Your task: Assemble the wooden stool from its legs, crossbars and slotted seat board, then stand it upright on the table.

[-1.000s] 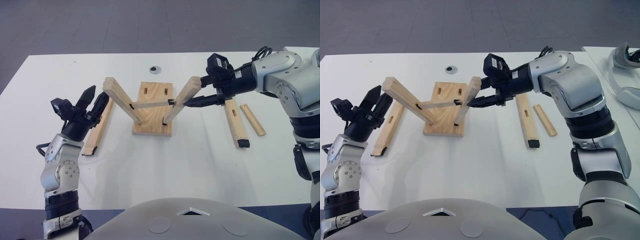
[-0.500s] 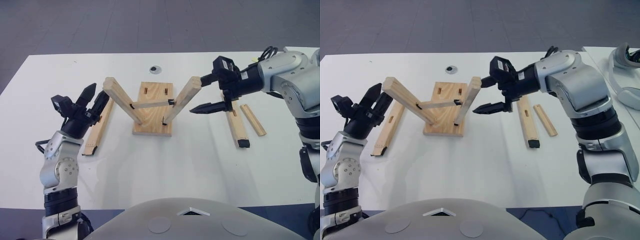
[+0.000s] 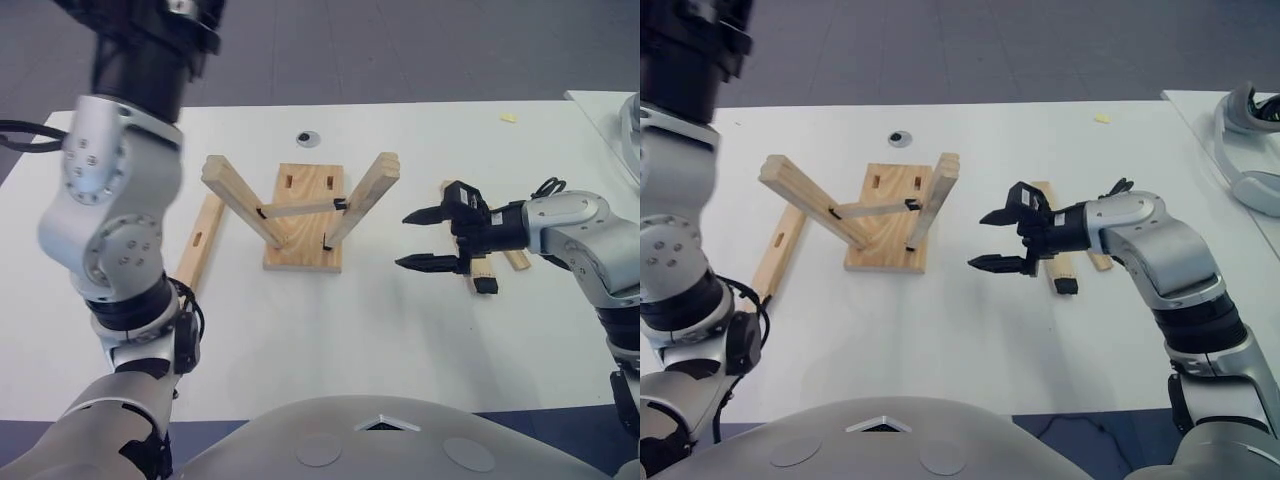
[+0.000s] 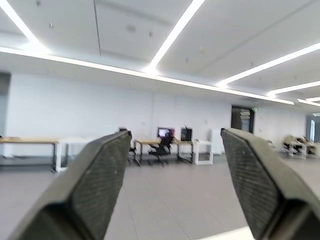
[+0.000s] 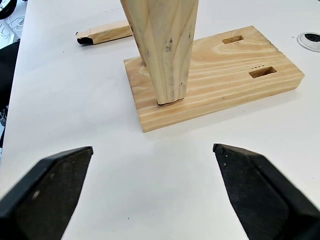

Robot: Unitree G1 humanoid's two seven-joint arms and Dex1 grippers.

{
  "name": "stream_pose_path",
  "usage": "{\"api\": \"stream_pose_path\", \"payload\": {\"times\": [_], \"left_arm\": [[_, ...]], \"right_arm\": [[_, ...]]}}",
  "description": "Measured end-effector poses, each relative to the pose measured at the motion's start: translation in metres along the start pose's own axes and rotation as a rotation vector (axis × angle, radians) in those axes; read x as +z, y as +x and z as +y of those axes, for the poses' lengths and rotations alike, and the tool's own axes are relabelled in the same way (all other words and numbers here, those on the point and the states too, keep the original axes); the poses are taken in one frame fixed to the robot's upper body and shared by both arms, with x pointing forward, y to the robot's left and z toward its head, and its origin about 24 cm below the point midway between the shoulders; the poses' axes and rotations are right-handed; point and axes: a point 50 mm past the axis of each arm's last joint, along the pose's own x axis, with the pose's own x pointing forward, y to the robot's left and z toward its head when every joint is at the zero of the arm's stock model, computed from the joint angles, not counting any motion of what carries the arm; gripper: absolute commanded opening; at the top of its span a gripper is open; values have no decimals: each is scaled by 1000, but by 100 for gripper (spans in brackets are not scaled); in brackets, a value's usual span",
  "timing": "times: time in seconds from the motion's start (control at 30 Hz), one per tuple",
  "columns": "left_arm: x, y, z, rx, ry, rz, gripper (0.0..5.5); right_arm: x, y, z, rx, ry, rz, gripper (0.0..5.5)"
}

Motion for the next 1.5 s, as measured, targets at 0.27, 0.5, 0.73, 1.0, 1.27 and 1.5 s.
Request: {"api": "stream_pose_path", "payload": {"times": [0.27, 0.5, 0.73, 1.0, 1.27, 1.5], "left_arm": [[-19, -16, -25, -373, 678, 190, 330], [-46, -27, -34, -503, 671, 279, 330], [-73, -44, -40, -551, 678, 381, 330], [-101, -60, -28, -545, 842, 505, 330], [-117, -65, -33, -521, 830, 510, 330], [-118, -62, -31, -495, 814, 482, 330]], "right_arm": [[-10, 9, 8, -74, 60, -45, 450], [-10, 7, 7, -79, 61, -45, 450], [-2, 6, 6, -41, 36, -45, 450], [6, 5, 5, -1, 3, -37, 450], [12, 7, 1, 3, -13, -32, 450], [11, 7, -1, -12, -6, -33, 450]]}}
